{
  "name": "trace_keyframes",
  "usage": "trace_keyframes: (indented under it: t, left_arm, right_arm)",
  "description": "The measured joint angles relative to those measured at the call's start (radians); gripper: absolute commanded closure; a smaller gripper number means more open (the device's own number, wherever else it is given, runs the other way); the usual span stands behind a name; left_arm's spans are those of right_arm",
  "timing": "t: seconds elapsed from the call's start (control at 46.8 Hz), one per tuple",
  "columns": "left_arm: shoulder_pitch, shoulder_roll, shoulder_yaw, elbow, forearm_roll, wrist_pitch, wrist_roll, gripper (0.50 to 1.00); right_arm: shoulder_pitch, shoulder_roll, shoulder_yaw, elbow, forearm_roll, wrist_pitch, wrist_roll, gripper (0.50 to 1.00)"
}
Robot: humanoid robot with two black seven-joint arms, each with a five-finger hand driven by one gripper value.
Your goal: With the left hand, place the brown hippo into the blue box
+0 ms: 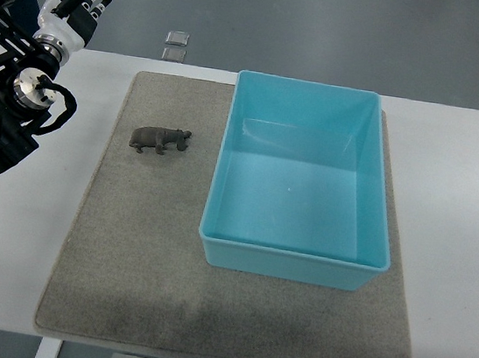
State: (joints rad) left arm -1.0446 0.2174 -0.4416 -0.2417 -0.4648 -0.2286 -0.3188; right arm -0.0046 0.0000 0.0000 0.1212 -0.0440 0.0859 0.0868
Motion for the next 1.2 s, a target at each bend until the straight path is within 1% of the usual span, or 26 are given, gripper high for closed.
trace_keyframes:
  t: [0.342, 0.555, 0.79, 0.983, 1.196]
  left_arm:
    - [0.0, 0.0, -0.005, 0.002, 0.0, 0.0, -0.001, 0.504]
    - [0.0, 0.0, -0.008, -0.001, -0.001, -0.03, 0.0, 0.506]
    - [-0.017, 0.013, 0.006, -0.02, 0.012, -0.026, 0.0, 0.506]
    - [-0.018, 0.015, 0.009, -0.025, 0.13, -0.019, 0.001, 0.506]
    - [-0.019, 0.031, 0.01, -0.062, 0.265, -0.015, 0.004, 0.506]
  right_arm:
    - [0.0, 0.0, 0.0, 0.0, 0.0, 0.0, 0.0, 0.564]
    - [0.0, 0.0, 0.0, 0.0, 0.0, 0.0, 0.0, 0.564]
    - [0.0, 0.0, 0.0, 0.0, 0.0, 0.0, 0.0, 0.564]
    - [0.0, 0.0, 0.0, 0.0, 0.0, 0.0, 0.0, 0.564]
    - [0.0, 0.0, 0.0, 0.0, 0.0, 0.0, 0.0, 0.564]
